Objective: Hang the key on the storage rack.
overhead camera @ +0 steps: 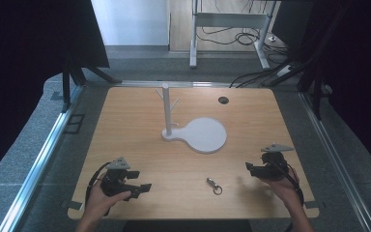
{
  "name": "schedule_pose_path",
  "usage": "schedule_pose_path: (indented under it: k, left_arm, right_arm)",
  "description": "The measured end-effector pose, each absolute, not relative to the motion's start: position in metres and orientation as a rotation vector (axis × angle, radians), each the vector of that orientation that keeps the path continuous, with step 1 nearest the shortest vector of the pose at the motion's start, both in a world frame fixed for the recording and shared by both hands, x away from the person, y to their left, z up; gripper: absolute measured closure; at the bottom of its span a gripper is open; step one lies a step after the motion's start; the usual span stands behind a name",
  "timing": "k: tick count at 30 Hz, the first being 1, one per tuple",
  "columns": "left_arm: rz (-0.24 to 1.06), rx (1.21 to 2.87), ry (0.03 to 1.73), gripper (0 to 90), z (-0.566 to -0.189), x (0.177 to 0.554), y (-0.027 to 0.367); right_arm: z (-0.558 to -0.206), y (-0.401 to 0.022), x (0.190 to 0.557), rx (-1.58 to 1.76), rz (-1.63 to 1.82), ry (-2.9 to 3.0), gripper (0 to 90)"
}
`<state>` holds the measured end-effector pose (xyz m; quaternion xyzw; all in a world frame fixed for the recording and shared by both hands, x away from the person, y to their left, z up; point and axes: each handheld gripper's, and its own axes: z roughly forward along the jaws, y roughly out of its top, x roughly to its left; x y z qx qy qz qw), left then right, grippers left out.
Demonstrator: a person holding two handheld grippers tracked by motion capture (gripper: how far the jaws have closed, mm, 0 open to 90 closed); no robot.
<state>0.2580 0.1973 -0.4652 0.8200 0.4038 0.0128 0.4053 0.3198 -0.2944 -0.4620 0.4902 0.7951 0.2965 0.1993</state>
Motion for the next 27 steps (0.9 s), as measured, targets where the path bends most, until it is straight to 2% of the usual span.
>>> schedule_pose_path:
  k: [13, 17, 27]
  left_arm:
    - [0.036, 2.076, 1.008, 24.8, -0.463, 0.256, 0.196]
    - [0.043, 2.077, 1.014, 24.9, -0.464, 0.255, 0.197]
    - [0.038, 2.085, 1.017, 24.8, -0.466, 0.255, 0.194]
  right_arm:
    - [-0.44, -0.29, 0.32, 1.298, 0.839, 2.276, 29.9]
    - [-0.429, -0.289, 0.322, 1.271, 0.828, 2.335, 34.2]
    - [-0.405, -0.271, 0.321, 1.146, 0.826, 2.479, 38.1]
